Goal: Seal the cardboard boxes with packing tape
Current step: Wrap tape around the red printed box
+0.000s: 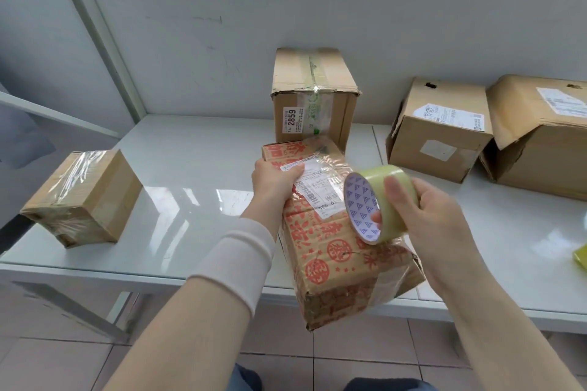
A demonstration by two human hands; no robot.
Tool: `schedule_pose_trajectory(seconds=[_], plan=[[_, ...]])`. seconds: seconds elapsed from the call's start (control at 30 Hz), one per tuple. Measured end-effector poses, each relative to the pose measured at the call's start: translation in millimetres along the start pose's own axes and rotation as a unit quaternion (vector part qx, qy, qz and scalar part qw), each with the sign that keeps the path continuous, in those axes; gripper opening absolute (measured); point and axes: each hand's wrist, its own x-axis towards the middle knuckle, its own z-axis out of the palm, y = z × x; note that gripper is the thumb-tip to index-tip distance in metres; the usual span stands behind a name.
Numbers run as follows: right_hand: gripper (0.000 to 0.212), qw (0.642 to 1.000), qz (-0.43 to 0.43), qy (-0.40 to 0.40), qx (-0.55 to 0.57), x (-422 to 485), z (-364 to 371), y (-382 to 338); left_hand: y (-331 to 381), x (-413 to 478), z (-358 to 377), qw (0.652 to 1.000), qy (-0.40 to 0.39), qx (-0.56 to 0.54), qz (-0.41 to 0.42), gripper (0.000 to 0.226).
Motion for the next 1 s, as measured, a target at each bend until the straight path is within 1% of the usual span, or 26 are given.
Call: schedule_pose_trajectory(seconds=[0.1,0.17,0.27,0.33,0.4,0.5,0.57,0.67,0.73,0.8,0.9,0.97,1.0], plan=[[0.04,0.998,0.012,-0.041,0.035,-18,-6,6,0,0,0,1.0,0.007,-0.003,-0.003,0.062],[0.037,0.999,0.023,-0.039,0.027,-23,-2,13,1,0,0,1.0,0.011,-0.002,-0.006,0.062],[0.041,1.0,0.016,-0.003,0.013,-23,-5,8,2,-3,0,1.0,0.014,-0.002,-0.004,0.059],[0.045,1.0,0.007,0.004,0.004,-27,-10,-3,2,-3,-1,1.0,0.015,-0.007,-0.01,0.055],[0.048,1.0,0.01,-0.013,-0.009,-36,-16,-9,2,-4,-2,1.0,0.011,-0.017,-0.015,0.051],[0.045,0.997,0.03,-0.055,0.039,-47,-18,-5,3,-5,-1,1.0,0.011,-0.022,-0.018,0.049],[0.045,0.997,0.038,-0.069,0.009,-49,-15,0,5,-7,-1,1.0,0.01,-0.019,-0.019,0.048],[0.037,0.999,0.045,-0.024,-0.005,-52,-14,-5,7,-11,-2,1.0,0.011,-0.016,-0.016,0.047],[0.037,0.999,0.044,0.008,-0.017,-57,-18,-13,7,-14,-3,1.0,0.009,-0.016,-0.019,0.047],[0.045,0.997,0.057,0.024,-0.037,-67,-24,-18,8,-15,-5,1.0,0.008,-0.014,-0.023,0.049],[0.055,0.993,0.097,0.021,-0.056,-86,-31,-18,9,-18,-4,1.0,-0.005,-0.016,-0.015,0.045],[0.05,0.991,0.111,0.025,-0.069,-94,-31,-17,11,-21,-1,1.0,-0.013,-0.001,-0.008,0.041],[0.042,0.99,0.116,0.028,-0.074,-96,-31,-17,12,-22,0,1.0,-0.016,0.004,-0.005,0.04]])
